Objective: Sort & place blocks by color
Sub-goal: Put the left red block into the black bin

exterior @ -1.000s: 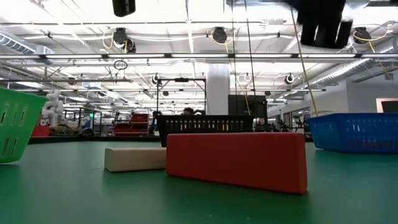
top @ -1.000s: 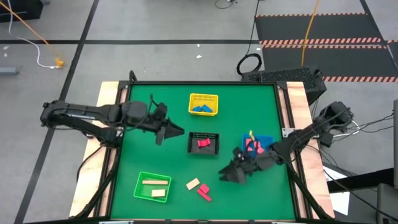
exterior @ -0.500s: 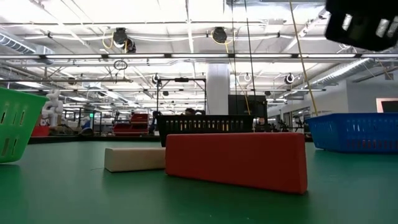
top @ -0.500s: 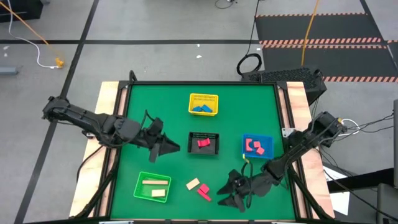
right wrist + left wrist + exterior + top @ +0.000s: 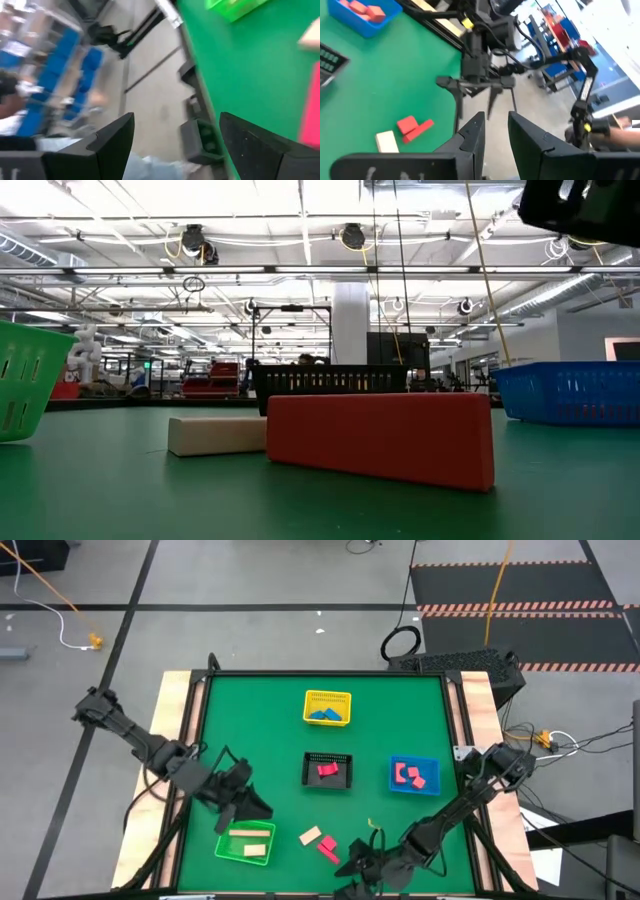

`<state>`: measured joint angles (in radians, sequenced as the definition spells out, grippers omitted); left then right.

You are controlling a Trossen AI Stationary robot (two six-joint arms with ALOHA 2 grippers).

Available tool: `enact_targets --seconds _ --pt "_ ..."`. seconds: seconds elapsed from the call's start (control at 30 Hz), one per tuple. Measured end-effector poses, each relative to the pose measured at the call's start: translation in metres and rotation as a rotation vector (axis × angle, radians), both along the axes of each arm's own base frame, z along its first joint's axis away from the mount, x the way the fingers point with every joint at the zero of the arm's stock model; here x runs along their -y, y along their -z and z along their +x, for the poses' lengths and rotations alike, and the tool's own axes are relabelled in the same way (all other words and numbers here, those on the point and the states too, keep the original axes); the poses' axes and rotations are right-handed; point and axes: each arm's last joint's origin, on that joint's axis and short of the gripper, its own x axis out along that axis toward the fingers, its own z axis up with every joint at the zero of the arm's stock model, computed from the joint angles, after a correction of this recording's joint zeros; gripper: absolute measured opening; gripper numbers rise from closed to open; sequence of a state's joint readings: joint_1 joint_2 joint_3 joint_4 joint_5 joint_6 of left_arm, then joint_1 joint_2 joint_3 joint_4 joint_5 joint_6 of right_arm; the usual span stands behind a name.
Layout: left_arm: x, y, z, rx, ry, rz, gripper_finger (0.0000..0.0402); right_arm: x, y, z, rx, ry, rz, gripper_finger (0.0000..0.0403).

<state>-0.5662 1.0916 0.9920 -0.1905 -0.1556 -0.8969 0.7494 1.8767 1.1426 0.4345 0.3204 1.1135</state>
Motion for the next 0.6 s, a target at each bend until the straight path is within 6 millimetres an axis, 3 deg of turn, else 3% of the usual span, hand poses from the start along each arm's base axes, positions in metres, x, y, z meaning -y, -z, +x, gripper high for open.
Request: enact_targets --seconds 0.23,0.6 --pt "0.016 0.002 -0.012 0.015 0.028 0.072 0.0085 0.006 0.002 0.002 -0.038 0.148 -0.243 0.0281" --pt "0.024 0.007 -0.021 -0.027 0.058 0.123 0.0085 0.012 0.017 0.006 -0.049 0.123 -0.443 0.0281"
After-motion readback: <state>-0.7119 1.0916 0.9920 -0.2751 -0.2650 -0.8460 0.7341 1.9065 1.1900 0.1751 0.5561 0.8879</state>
